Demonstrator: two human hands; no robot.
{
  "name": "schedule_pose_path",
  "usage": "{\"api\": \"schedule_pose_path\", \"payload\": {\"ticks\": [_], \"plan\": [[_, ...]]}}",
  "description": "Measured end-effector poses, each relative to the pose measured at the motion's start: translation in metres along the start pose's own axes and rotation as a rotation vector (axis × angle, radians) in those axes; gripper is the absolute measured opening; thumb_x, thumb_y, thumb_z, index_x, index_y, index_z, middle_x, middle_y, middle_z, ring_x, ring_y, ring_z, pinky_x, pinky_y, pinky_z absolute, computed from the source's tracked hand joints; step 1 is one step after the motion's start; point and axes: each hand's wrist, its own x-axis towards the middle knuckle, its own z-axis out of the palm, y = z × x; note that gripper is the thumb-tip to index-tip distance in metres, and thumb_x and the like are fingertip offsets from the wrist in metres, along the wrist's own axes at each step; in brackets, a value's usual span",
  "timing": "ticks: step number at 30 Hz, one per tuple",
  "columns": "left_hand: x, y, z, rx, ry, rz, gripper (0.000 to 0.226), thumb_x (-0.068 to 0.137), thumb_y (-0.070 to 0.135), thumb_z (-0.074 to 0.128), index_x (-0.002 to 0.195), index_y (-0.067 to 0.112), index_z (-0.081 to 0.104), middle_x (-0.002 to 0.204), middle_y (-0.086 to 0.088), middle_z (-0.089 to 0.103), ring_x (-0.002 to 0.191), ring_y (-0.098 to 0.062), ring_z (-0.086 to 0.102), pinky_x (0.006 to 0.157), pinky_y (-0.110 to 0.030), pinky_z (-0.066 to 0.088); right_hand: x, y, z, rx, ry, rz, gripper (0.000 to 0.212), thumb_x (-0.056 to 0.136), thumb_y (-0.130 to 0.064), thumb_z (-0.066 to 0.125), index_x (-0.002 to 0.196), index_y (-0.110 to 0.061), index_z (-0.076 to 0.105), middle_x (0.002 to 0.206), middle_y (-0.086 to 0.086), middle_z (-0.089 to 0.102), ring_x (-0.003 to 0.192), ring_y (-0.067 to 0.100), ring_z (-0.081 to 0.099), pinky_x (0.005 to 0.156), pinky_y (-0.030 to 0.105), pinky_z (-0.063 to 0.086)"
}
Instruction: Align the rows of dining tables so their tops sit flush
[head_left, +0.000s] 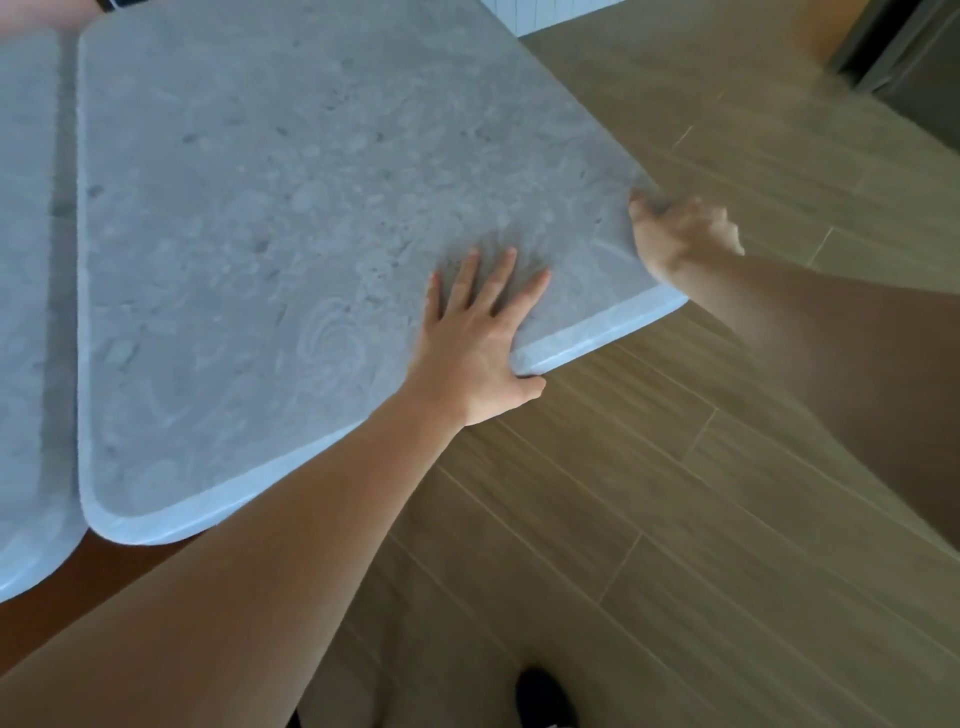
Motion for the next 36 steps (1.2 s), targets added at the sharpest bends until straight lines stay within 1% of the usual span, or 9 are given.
{"api": "schedule_pose_path", "payload": {"ticks": [5,9,13,17,25,28,30,33,36], "plan": [[-0.003,0.000,-0.001,0.006,-0.001,-0.006,0.105,0.081,0.068,0.060,0.157,0.043,-0.008,0.168,0.007,-0.013,0.155,-0.026,-0.012,0.124,-0.052,-0.006,-0.001,0.000,-0.002,-0.005,-0.030,-0.005,0.081,0.100,-0.065,0.030,0.147,-0.001,0.042,0.147,0.026,0.048,0.133,0.046,0.050,0.106,0.047,0.044],[-0.005,0.001,0.000,0.002,0.002,-0.003,0.100,0.085,0.068,0.056,0.158,0.042,-0.007,0.169,0.006,-0.013,0.155,-0.026,-0.012,0.124,-0.051,-0.007,-0.002,0.002,-0.003,-0.021,-0.098,-0.026,0.061,0.106,-0.046,0.021,0.160,-0.016,0.027,0.155,0.028,0.035,0.140,0.048,0.038,0.107,0.050,0.040],[-0.009,-0.002,0.002,0.012,0.013,0.010,0.100,0.085,0.068,0.056,0.158,0.041,-0.006,0.169,0.005,-0.011,0.155,-0.027,-0.011,0.124,-0.052,-0.006,-0.013,0.001,-0.007,-0.048,-0.071,-0.028,0.057,0.111,-0.033,0.020,0.155,0.003,0.027,0.152,0.033,0.034,0.142,0.047,0.036,0.111,0.048,0.037],[-0.014,-0.003,0.003,0.004,0.020,0.018,0.099,0.086,0.068,0.056,0.158,0.041,-0.006,0.169,0.005,-0.011,0.155,-0.026,-0.011,0.124,-0.051,-0.005,-0.019,0.004,-0.007,-0.122,-0.093,-0.113,0.048,0.111,-0.017,0.022,0.157,-0.002,0.025,0.150,0.036,0.036,0.139,0.050,0.037,0.111,0.050,0.039],[-0.012,-0.003,0.005,-0.014,0.011,0.000,0.099,0.085,0.068,0.058,0.158,0.042,-0.004,0.169,0.006,-0.010,0.155,-0.025,-0.011,0.125,-0.050,-0.006,-0.011,0.005,0.000,-0.054,-0.038,-0.070,0.072,0.108,-0.050,0.022,0.151,0.007,0.029,0.154,0.031,0.036,0.142,0.046,0.037,0.114,0.046,0.034],[-0.016,-0.001,0.001,-0.044,-0.006,-0.030,0.099,0.085,0.064,0.061,0.158,0.043,-0.002,0.169,0.008,-0.009,0.155,-0.023,-0.011,0.125,-0.049,-0.007,-0.016,0.006,-0.002,-0.034,-0.045,-0.045,0.070,0.107,-0.050,0.025,0.152,0.004,0.025,0.155,0.028,0.034,0.142,0.046,0.037,0.114,0.048,0.033],[-0.015,0.006,-0.012,-0.070,-0.056,-0.085,0.097,0.083,0.056,0.067,0.158,0.042,0.007,0.168,0.004,0.003,0.156,-0.025,-0.003,0.125,-0.049,0.001,-0.027,0.006,-0.002,-0.014,-0.080,-0.038,0.065,0.107,-0.045,0.026,0.154,0.000,0.022,0.157,0.025,0.030,0.143,0.044,0.035,0.113,0.050,0.032],[0.003,0.025,-0.057,-0.122,-0.198,-0.175,0.078,0.082,0.052,0.069,0.148,0.035,0.034,0.153,0.002,0.034,0.143,-0.028,0.030,0.110,-0.043,0.033,-0.043,0.013,-0.014,0.026,-0.219,-0.034,0.069,0.105,-0.041,0.036,0.161,-0.009,0.009,0.164,0.018,0.017,0.146,0.042,0.030,0.115,0.050,0.032],[0.016,0.032,-0.100,-0.514,-0.319,-0.289,0.057,0.086,0.053,0.064,0.136,0.028,0.053,0.140,0.005,0.053,0.130,-0.020,0.051,0.102,-0.036,0.042,-0.054,0.011,-0.046,0.114,-0.271,-0.137,0.067,0.098,-0.033,0.054,0.157,-0.015,0.029,0.160,0.011,0.032,0.136,0.036,0.046,0.099,0.037,0.043]]}}
